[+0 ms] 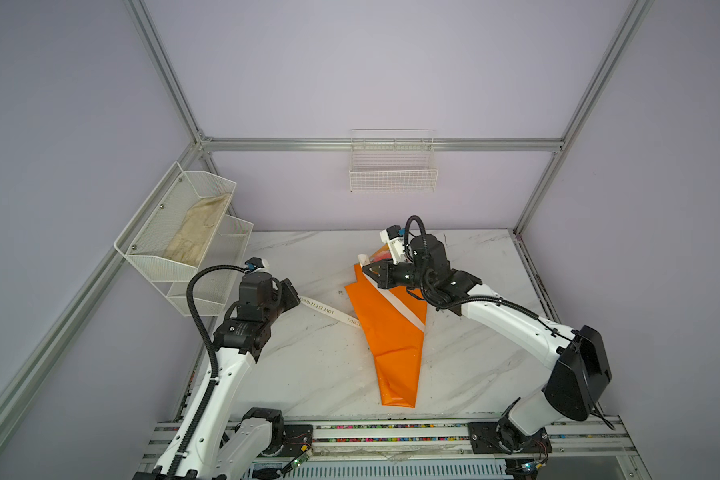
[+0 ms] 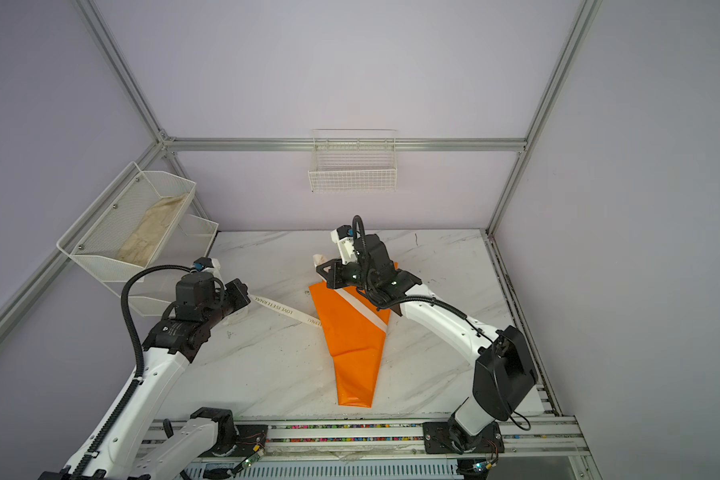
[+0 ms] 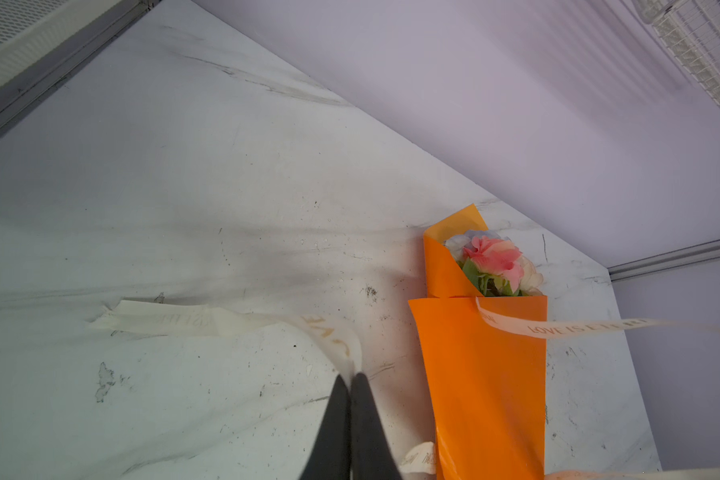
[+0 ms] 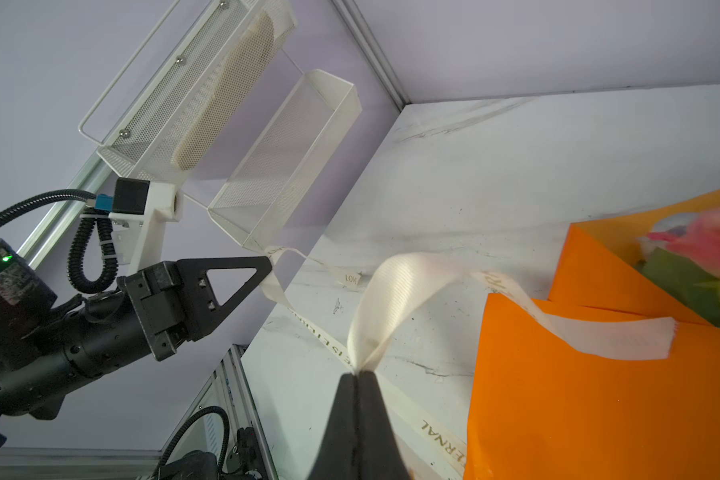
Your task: Tie the bouquet of fake flowers
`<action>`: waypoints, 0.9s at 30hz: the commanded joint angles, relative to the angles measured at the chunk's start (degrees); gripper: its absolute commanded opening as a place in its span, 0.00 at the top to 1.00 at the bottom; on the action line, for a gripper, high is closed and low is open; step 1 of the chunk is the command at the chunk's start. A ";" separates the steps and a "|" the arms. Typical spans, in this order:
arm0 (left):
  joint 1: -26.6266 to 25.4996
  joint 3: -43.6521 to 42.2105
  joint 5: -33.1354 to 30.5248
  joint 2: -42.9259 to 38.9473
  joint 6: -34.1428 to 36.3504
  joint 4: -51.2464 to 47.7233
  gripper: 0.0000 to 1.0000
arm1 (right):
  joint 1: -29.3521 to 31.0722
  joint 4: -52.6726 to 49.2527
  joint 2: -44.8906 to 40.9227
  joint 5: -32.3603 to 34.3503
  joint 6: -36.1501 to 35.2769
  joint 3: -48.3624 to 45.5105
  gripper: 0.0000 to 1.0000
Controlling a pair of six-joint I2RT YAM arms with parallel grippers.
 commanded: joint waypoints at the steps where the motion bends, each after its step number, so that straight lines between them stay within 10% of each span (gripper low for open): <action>1: -0.24 -1.91 -2.31 -4.65 1.63 0.52 1.00 | 3.54 1.74 3.03 -0.47 -1.80 4.12 1.00; 22: -0.33 -1.73 15.99 -2.42 11.46 3.17 1.00 | 8.07 -7.97 27.01 -8.36 -5.41 16.59 0.97; 27: -0.40 -0.80 19.22 -0.71 13.15 3.92 1.00 | 8.04 -10.68 22.51 -1.87 -9.20 14.51 0.69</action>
